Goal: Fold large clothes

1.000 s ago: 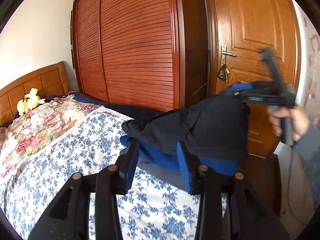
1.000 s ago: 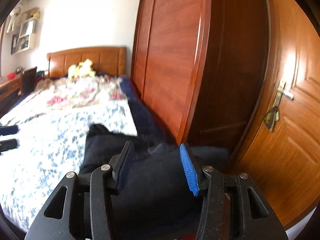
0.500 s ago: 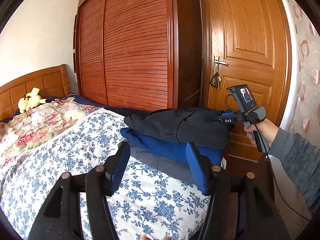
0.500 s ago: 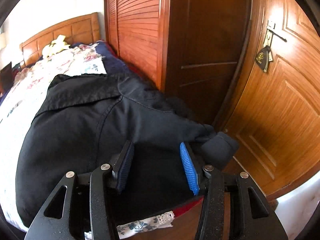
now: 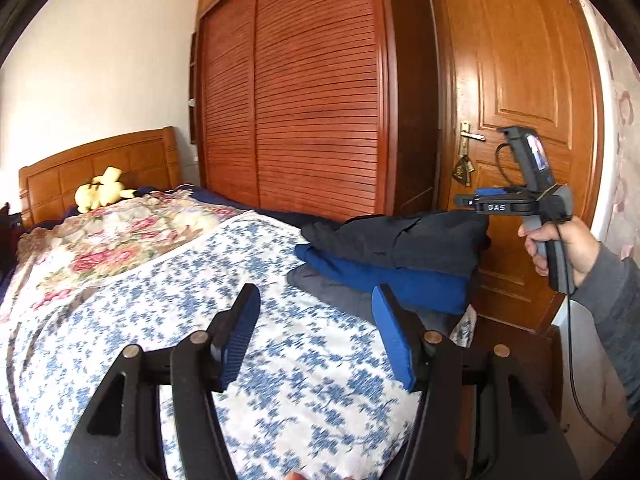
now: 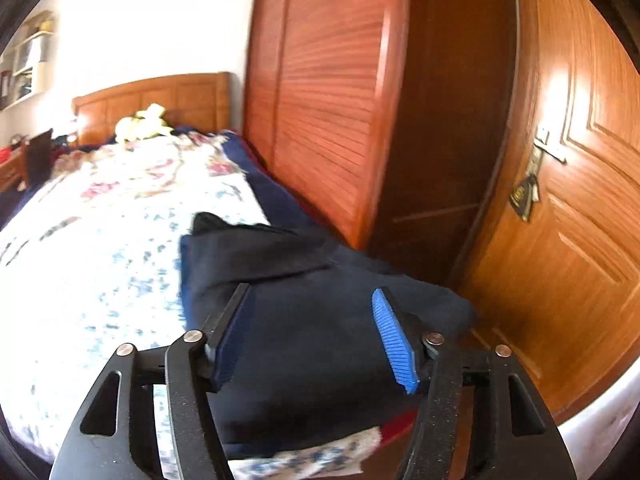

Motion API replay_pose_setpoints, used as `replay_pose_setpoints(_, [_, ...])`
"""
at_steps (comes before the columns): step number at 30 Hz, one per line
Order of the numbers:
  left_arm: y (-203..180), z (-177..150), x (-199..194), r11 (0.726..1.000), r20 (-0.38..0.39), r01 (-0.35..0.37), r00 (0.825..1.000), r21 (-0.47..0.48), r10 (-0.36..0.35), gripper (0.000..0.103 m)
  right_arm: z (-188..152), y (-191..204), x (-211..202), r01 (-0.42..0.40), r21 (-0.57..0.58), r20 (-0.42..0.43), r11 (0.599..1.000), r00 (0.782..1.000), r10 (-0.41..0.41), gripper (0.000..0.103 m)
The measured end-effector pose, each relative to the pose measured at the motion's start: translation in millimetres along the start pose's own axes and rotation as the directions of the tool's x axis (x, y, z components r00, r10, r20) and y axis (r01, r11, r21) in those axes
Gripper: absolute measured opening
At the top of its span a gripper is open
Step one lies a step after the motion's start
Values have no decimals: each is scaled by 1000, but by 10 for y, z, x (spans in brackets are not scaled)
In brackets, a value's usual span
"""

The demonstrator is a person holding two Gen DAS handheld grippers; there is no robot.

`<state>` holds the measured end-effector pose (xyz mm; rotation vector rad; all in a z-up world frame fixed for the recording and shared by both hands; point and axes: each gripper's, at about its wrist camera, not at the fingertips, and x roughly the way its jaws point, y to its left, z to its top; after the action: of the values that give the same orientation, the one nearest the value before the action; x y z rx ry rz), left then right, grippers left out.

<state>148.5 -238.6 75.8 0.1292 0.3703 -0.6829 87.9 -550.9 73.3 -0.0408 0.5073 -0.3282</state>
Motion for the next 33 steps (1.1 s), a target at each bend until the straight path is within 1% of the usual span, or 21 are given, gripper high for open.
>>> replay_pose_setpoints(1, [21,-26,-41,1000,-3,-12,1000,3,12,57,-13,109,-59,-15,-8,12,1000,1000,15,67])
replay_pose_setpoints(3, [63,-81,-86,1000,-9,-22,1000,-3,22,57,-21,295,-118,-34,-16,30,999,999,35,74])
replay_pose_setpoints(6, [150,-180,-155,999,-24,-37,999,-23,37,57,-103,573,-184,-61,-26,49,998,997,62,80])
replay_pose_setpoints(8, [213,-252,-164,998,-28,-45,999,-38,44,57,-193,759,-200,-79,-27,64,996,995,81,81])
replay_pose_setpoints(10, [275,-346,-198,996,-31,-72,997,-54,71,57,-289,930,-183,-95,-23,69,995,993,97,81])
replay_pose_setpoints(12, [364,-451,-165,991,-49,-109,993,-76,105,57,-381,1114,-160,-126,-20,78,992,989,128,82])
replay_pose_setpoints(15, [492,-605,-126,987,-68,-129,990,-97,122,57,-484,1364,-106,-158,-30,83,987,984,160,82])
replay_pose_setpoints(19, [634,-802,-48,974,-100,-205,976,-98,195,57,-626,1727,4,-224,-37,56,974,973,225,82])
replay_pose_setpoints(22, [779,-961,-12,964,-132,-223,970,-143,205,57,-758,1987,73,-276,-43,33,960,960,277,82])
replay_pose_setpoints(25, [869,-1109,-37,956,-159,-246,962,-159,221,57,-858,2216,100,-312,-61,15,948,949,314,82])
replay_pose_setpoints(28, [927,-1261,-138,943,-180,-292,948,-156,264,57,-967,2439,81,-351,-70,-3,934,936,352,82])
replay_pose_setpoints(33, [1045,-1460,-414,915,-212,-351,927,-197,310,58,-1123,2708,-73,-408,-71,-9,910,913,408,82])
